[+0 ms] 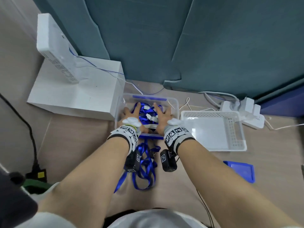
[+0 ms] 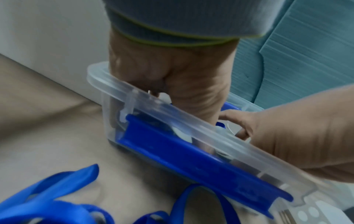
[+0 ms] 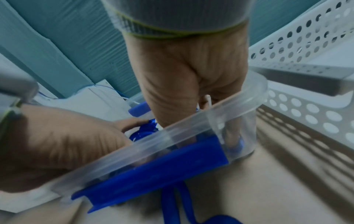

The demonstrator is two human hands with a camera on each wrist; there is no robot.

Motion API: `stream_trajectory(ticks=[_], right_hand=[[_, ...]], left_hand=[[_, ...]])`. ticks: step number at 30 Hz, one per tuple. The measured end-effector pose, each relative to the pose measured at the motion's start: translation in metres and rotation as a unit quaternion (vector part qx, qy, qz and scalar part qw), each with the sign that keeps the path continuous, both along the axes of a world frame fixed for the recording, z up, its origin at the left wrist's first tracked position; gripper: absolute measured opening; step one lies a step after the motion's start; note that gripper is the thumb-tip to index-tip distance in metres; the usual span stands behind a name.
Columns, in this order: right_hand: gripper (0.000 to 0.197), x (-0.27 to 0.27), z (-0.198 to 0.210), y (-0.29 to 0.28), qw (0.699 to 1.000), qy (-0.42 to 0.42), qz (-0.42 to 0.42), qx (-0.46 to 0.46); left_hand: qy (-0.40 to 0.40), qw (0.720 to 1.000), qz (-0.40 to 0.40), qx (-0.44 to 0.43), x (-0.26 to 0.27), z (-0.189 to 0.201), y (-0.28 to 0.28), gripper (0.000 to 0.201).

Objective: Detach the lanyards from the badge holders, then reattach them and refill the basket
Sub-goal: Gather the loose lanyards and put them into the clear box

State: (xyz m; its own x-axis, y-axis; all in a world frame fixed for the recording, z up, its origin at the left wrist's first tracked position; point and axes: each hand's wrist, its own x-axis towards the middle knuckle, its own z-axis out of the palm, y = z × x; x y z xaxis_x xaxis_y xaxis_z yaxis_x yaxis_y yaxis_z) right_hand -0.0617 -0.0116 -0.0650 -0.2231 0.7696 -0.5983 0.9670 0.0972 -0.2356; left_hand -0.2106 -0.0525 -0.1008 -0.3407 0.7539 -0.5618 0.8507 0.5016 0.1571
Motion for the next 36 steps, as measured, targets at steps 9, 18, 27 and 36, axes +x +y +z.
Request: stream_trajectory(ticks=[9,18,27,36], right_hand=[[0.071,-0.002,-0.017,0.009,0.998,0.057,0.012,-0.018],[0.043,-0.005,-0.01,0.013,0.994,0.096,-0.013,-0.057],[0.035,0.006,0.041,0.015,0.986,0.166,-0.006,0.022],[0.04,0.072,0.107,-0.022,0.976,0.201,-0.029,0.084]], left_hand=[[-0.05,0.998,-0.006,-0.048,0.005,0.036,0.013,0.106],[-0.175,0.983,0.044,0.012,0.003,0.039,0.012,0.06],[-0.25,0.956,0.113,0.105,0.016,0.081,0.0,0.028],[-0.336,0.917,0.105,0.186,0.071,0.139,-0.035,0.03]])
